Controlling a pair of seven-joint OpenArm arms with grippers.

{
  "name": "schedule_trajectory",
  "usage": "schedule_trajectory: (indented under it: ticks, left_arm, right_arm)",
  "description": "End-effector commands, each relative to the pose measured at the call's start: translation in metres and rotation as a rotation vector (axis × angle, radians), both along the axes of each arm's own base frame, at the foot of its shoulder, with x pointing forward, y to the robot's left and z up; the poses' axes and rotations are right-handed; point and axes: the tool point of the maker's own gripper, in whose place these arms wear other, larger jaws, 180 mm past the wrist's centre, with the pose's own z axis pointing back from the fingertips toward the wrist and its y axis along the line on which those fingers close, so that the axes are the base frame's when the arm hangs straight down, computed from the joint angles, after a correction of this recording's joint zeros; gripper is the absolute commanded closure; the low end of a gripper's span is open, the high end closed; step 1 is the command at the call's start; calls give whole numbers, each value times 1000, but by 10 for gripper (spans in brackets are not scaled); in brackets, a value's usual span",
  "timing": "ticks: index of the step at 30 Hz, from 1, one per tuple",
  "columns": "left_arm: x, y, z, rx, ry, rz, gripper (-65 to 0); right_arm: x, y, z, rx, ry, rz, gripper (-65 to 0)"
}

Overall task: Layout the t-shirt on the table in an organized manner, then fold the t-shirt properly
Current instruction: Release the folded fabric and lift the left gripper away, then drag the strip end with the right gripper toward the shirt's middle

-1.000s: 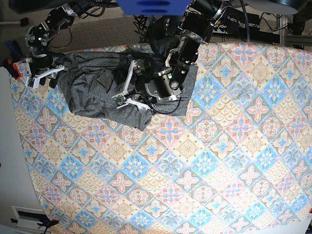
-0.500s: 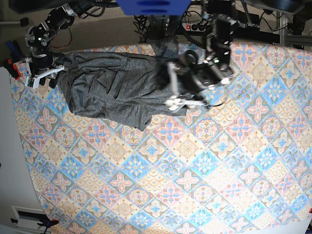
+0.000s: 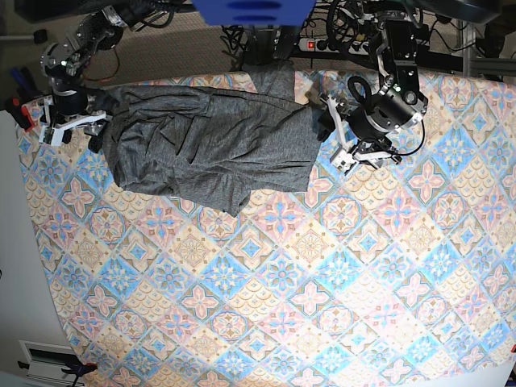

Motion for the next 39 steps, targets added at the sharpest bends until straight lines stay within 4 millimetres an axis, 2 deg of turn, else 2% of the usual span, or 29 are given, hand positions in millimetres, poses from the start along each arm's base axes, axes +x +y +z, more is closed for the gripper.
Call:
schedule_trajectory:
  ticks: [1,4,7,15,20,25,29,32,35,39]
  left_arm:
    - [6,-1,9,-11,-40,-1,-368]
    - [11,12,16,15,-66,16,-368]
    - [15,22,21,17,-91,46,-368]
    - [18,38,28,15,-157,64,-368]
    - [17,37,27,12,-152,64,-368]
    - [18,36,27,9,-153,65,-368]
    - [19,36,28,7,-157,65,-368]
    - [19,36,28,7,-157,65,-368]
    - [19,36,27,7,-157,65,-368]
    - [19,36,27,7,-155,66,-368]
  right_arm:
    - [3,0,5,26,-34,2,-448]
    - [2,13,-17,180,-22,2,-419]
    - [2,-3,-20,222,-42,-9,-402]
    - [-23,-42,-52,332,0,-106,-404]
    - [-23,-40,-54,371,-11,-106,-404]
    - [-8,-5,-62,396,50,20,-404]
    - [20,22,-36,324,21,165,-402]
    - [17,63,-33,333,23,244,-401]
    - [18,86,-23,320,5,302,-401]
    - [7,117,-24,331,34,383,-401]
